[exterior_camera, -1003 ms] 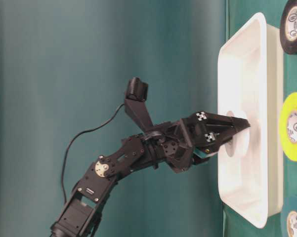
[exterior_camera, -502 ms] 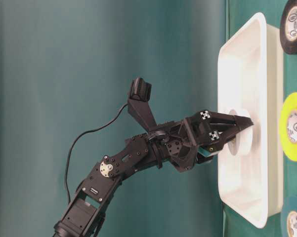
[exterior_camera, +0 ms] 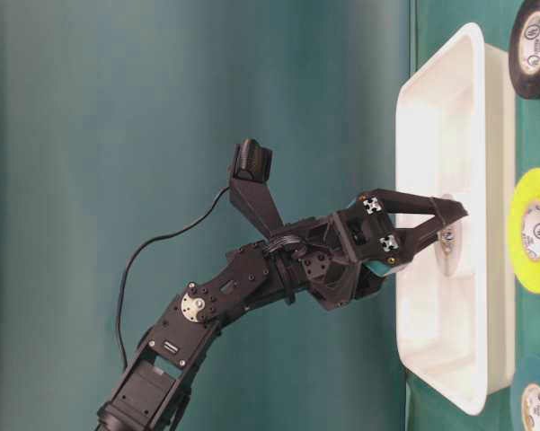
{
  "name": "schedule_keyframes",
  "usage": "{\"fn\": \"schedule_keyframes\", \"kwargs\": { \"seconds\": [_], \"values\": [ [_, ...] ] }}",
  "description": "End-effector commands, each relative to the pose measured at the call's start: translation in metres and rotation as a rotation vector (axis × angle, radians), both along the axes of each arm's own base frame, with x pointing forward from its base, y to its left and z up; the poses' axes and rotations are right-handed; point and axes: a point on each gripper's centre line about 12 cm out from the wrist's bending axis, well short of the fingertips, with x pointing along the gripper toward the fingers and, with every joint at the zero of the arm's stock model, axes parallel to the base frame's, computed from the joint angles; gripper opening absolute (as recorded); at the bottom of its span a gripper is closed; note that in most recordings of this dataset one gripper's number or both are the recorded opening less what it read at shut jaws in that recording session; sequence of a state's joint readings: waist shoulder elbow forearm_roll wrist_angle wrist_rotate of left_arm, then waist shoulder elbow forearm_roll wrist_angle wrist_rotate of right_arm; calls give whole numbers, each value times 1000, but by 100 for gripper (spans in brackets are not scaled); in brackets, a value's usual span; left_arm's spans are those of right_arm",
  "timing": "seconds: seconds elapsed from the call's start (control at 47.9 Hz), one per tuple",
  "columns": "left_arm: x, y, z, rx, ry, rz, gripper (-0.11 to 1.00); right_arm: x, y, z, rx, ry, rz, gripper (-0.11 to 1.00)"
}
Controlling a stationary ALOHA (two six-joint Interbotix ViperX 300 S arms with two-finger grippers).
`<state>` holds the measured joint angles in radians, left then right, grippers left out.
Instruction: Place the tape from the fixed location into the white case.
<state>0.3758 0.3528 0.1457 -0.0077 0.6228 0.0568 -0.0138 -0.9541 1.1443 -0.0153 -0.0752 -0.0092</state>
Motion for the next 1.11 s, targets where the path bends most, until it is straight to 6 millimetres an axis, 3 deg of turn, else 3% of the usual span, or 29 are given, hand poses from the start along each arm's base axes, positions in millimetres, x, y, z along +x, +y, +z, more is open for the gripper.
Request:
{"fn": "schedule_keyframes", "kwargs": {
  "seconds": [0.0,0.167,0.418,0.836,1.087],
  "values": [
    [2,-1,15,12,-33,-2,92,3,0,12,-3,-29,-1,0],
    [0,-2,23,12,-35,-2,93,3,0,12,-3,-28,-1,0],
    [-7,-5,59,25,-68,-4,93,3,-1,12,-3,-29,-3,0],
    [-16,-18,101,29,-83,-24,93,3,-1,15,-3,-20,-6,0],
    [-19,-22,112,22,-69,-28,93,4,-1,15,-3,-20,-6,0]
  ]
}}
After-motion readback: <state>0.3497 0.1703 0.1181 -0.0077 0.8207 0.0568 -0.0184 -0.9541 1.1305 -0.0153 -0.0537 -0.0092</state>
